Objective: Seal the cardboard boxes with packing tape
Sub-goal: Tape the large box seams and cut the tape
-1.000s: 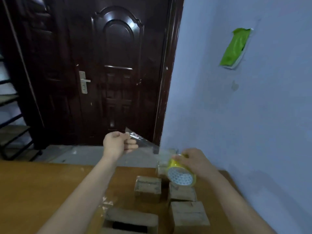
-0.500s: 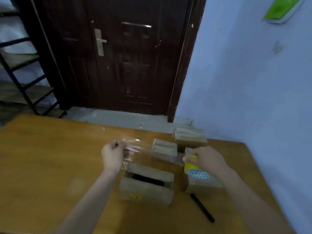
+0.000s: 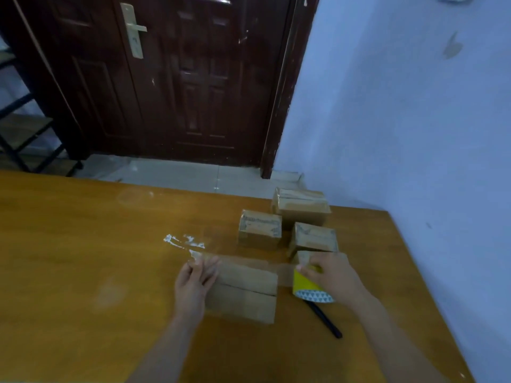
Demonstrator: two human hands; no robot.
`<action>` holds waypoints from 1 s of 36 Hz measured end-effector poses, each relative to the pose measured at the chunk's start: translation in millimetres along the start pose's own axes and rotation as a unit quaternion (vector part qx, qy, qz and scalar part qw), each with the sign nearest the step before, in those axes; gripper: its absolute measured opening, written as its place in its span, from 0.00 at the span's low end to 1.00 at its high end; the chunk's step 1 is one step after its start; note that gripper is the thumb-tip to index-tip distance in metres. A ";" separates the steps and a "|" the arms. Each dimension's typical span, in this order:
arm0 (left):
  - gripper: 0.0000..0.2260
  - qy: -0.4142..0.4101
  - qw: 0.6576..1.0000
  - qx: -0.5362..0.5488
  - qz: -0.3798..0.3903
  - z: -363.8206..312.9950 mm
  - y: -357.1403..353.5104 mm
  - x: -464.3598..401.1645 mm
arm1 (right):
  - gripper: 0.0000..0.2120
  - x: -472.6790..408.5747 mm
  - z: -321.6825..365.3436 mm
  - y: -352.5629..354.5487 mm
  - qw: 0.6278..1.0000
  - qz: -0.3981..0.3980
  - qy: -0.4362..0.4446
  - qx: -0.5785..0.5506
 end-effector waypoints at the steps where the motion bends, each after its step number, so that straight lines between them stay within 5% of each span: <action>1: 0.14 -0.001 1.000 -0.003 0.001 1.4 0.7 -0.9 | 0.24 -0.4 -0.6 -2.0 1.000 0.000 -0.004 -0.003; 3: 0.18 -0.001 1.000 0.000 0.000 2.5 0.2 -2.2 | 0.24 -1.6 -2.1 -5.5 1.000 -0.002 -0.013 -0.010; 15: 0.06 0.081 0.986 0.137 0.048 -1.5 13.0 -28.3 | 0.22 -9.4 -0.7 -38.1 0.999 0.039 -0.035 -0.012; 21: 0.09 0.099 0.987 0.126 0.013 0.1 14.4 -32.6 | 0.21 -3.0 -8.6 -46.3 0.997 0.030 -0.027 -0.060; 28: 0.08 0.075 0.990 0.111 -0.048 4.8 3.2 -30.9 | 0.24 -3.4 -4.9 -49.9 0.982 0.049 -0.030 0.181; 36: 0.04 0.090 0.988 0.112 -0.048 3.1 1.7 -30.1 | 0.22 -1.2 -0.8 -57.2 0.967 0.083 -0.080 0.227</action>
Point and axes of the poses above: each hand's wrist, its own x-axis away from the middle knuckle, its own y-axis out of the back of the hand, z = x × y, the point moved 1 cm from there along -x, towards the middle knuckle, and after that the axes turned 11 degrees about y, right-handed, at the moved point
